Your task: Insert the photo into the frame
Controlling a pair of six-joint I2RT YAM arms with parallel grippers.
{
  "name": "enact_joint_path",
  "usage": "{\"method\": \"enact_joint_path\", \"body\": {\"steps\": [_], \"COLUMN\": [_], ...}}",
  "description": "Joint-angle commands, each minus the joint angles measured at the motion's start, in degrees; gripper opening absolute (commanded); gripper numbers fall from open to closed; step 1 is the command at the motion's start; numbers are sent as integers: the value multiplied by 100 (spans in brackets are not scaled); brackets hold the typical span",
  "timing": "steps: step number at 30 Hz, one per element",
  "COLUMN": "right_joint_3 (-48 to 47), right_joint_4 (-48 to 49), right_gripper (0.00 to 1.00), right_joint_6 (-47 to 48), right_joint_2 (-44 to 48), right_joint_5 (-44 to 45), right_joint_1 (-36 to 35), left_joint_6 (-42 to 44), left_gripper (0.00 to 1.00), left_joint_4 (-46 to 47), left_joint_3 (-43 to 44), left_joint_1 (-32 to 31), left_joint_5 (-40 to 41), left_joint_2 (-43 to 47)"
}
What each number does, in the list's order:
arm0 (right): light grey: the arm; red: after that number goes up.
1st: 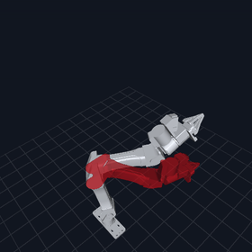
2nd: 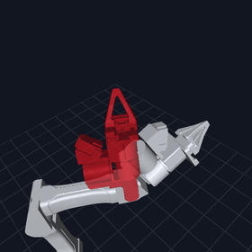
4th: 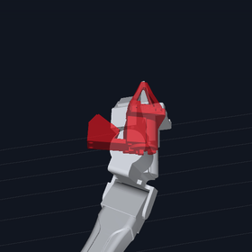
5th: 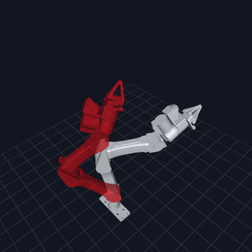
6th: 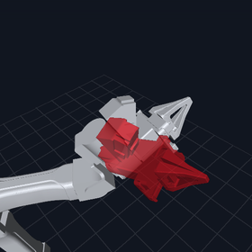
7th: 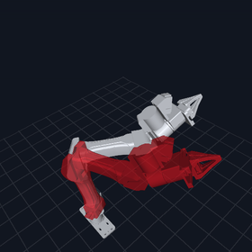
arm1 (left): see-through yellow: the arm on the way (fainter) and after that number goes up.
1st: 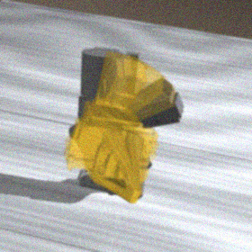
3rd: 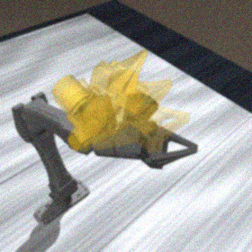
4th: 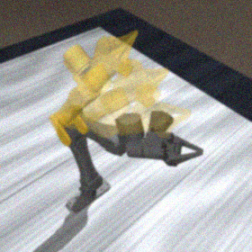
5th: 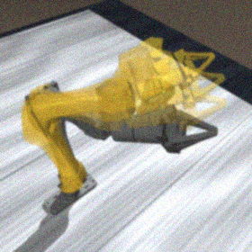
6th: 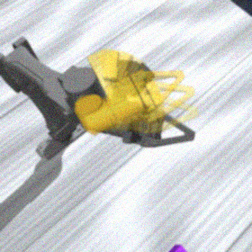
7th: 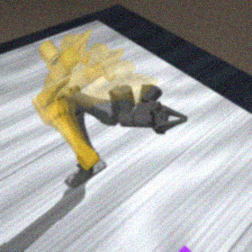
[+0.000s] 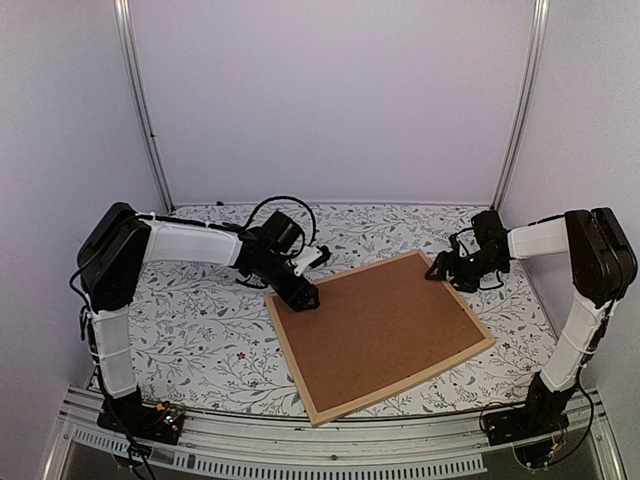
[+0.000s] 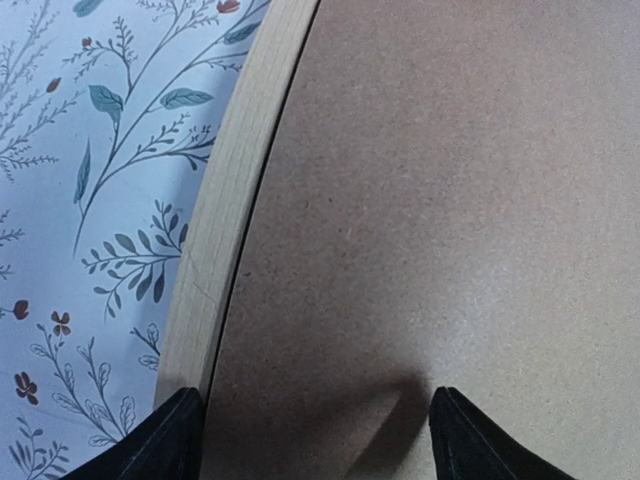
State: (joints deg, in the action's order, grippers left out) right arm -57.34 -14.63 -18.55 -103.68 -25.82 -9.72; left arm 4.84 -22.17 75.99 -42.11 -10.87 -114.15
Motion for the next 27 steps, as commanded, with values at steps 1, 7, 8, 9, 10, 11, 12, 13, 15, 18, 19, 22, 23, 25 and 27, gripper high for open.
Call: {"method": "enact_joint_path", "body": {"steps": [1,7,8,9,10,11,12,13,15,18,19,22,23,25,27], "right_joint_3": [-139,-168,-164,-151,-132,-114,-97,-81,-52,-15,0,28,30,38,55], "right_joint_4": [-157,-390,-428,-444,-459,-461,-461,-461,-461,-455,-453,-435,-429,-411,-380], "right_gripper": [84,85,85,85,85,85,85,85,85,85,85,85,85,85,85], "right_joint_6": [33,125,138,153,165,173,169,175,176,176,189,200,206,203,206], "right_joint_2": [-123,69,94,122,147,168,196,209,229,282,310,352,373,390,413], "right_joint_5": [-374,-15,35,68,95,103,104,103,96,95,95,88,82,70,48], "right_joint_1": [-310,-297,-296,-293,-293,-284,-277,-276,-263,-244,-241,-214,-212,-209,-206], "left_joint_6": [-77,-538,-684,-808,-960,-1093,-1236,-1342,-1641,-2410,-2727,-3686,-3973,-4503,-4960], "left_gripper": [80,86,88,91,95,99,100,100,100,100,100,100,100,100,100], "left_joint_4": [240,787,900,1017,1105,1157,1189,1194,1012,505,381,382,411,475,550], "left_joint_3": [60,-201,-259,-316,-359,-395,-449,-486,-537,-765,-938,-1651,-1864,-2232,-2506], "left_joint_1": [-322,-157,-131,-105,-88,-75,-70,-70,-70,-68,-74,-251,-402,-691,-950], "left_joint_5": [-464,-18,222,444,781,1018,1248,1472,1762,1744,1598,1139,1132,1131,1131], "left_joint_2": [-152,400,542,665,788,899,1001,1100,1278,1594,1724,2278,2436,2719,2938]}}
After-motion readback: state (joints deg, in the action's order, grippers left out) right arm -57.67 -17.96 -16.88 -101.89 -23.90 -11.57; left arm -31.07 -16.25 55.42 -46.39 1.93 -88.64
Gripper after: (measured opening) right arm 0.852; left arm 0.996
